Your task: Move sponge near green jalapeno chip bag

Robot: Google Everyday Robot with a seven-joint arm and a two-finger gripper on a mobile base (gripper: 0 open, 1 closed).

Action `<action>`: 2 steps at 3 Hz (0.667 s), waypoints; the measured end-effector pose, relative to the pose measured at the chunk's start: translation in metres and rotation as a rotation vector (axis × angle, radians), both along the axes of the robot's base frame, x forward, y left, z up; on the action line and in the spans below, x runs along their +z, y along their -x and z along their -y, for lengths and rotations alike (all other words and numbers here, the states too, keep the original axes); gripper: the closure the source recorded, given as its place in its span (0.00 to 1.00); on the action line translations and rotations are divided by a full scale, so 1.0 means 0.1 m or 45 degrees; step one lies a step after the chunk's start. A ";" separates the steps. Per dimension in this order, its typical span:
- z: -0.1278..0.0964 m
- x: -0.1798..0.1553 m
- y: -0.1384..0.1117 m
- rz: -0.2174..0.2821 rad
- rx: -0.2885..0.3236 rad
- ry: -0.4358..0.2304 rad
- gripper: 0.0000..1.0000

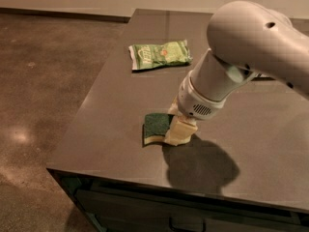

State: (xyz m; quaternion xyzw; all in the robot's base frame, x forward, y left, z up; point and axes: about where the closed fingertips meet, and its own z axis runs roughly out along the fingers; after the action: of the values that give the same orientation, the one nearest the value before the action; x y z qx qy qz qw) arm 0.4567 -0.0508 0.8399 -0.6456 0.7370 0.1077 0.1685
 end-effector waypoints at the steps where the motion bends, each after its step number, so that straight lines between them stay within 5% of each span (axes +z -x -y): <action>1: 0.10 0.13 -0.21 0.022 -0.080 0.017 0.88; 2: 0.27 0.30 -0.60 0.050 -0.213 0.021 1.00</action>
Offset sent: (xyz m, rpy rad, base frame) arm 0.1136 -0.0524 0.0543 -0.0108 -0.0710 -0.3101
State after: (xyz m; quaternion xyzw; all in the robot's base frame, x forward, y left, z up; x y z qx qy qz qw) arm 0.5169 -0.0780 0.8695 -0.5850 0.7859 0.0745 0.1859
